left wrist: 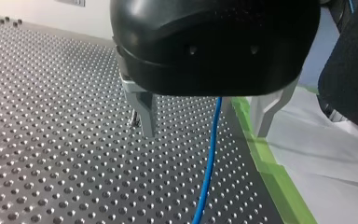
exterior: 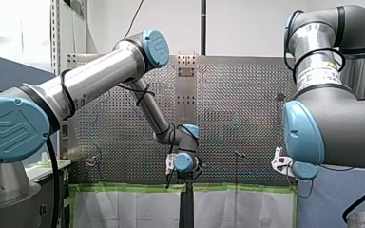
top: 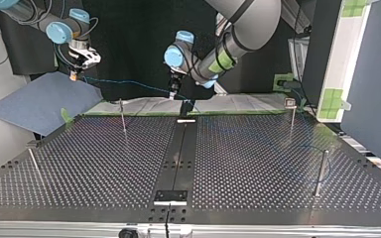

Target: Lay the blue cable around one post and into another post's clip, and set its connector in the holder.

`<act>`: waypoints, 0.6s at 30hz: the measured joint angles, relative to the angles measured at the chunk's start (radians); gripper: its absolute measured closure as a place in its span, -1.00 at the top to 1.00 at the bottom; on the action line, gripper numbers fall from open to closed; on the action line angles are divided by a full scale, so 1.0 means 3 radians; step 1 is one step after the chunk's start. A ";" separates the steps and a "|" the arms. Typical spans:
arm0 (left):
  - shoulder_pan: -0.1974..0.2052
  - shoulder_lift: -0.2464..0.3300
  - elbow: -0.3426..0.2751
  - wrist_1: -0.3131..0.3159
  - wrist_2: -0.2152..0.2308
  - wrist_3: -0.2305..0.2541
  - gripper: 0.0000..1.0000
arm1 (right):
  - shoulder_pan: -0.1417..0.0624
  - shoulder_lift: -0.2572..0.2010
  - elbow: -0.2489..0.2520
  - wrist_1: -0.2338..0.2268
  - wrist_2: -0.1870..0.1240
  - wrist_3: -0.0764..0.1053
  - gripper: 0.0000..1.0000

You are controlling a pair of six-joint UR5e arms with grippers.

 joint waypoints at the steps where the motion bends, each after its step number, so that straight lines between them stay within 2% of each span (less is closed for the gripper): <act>1: 0.0005 0.0000 0.0001 -0.0003 0.0000 -0.0003 1.00 | -0.0001 0.0000 0.0000 -0.0001 0.0000 0.0000 -1.00; 11: 0.0035 -0.0001 0.0004 -0.0040 0.0003 -0.0003 1.00 | -0.0007 0.0000 0.0001 0.0005 -0.0003 -0.0003 -1.00; 16: 0.0035 0.0001 0.0004 -0.0010 0.0011 0.0005 0.80 | -0.0007 0.0000 0.0001 0.0006 -0.0002 -0.0004 -1.00; 18: 0.0035 0.0000 0.0004 0.0003 0.0025 0.0006 0.64 | -0.0008 0.0000 0.0002 0.0007 -0.0001 -0.0004 -1.00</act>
